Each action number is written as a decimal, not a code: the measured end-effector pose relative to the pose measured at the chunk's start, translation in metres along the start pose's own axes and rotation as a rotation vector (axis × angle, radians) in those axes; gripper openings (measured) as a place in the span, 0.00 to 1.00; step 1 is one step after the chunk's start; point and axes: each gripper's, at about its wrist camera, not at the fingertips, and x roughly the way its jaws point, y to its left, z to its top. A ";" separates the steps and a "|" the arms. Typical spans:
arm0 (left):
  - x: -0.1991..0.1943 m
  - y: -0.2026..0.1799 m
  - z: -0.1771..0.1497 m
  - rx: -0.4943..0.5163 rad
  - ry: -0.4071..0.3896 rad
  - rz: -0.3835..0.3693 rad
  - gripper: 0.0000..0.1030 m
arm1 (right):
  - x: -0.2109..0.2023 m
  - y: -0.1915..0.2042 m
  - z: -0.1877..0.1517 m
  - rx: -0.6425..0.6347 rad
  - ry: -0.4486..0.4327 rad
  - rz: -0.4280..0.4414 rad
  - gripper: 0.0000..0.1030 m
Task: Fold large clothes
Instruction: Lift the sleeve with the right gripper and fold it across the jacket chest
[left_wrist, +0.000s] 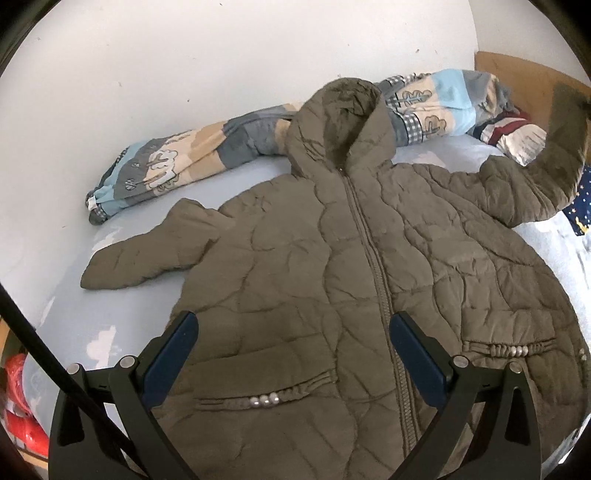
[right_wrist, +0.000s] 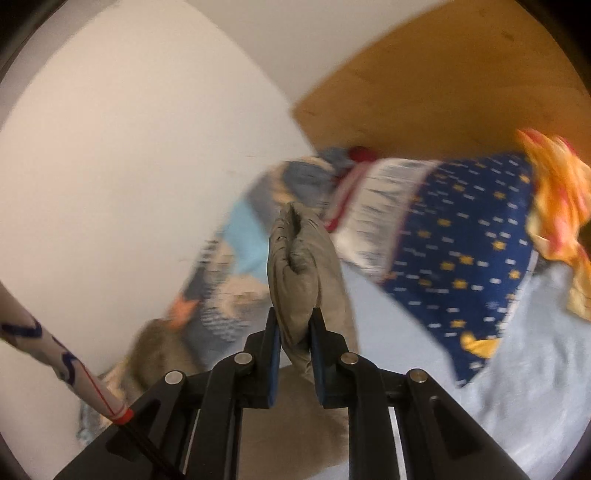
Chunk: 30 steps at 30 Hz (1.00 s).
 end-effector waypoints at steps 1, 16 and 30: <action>-0.003 0.002 0.000 -0.003 -0.006 0.001 1.00 | -0.004 0.014 -0.002 -0.011 0.000 0.024 0.15; -0.020 0.057 0.003 -0.120 -0.031 0.021 1.00 | -0.002 0.147 -0.062 -0.146 0.136 0.196 0.15; -0.016 0.103 -0.006 -0.197 0.002 0.064 1.00 | 0.034 0.253 -0.162 -0.240 0.317 0.343 0.15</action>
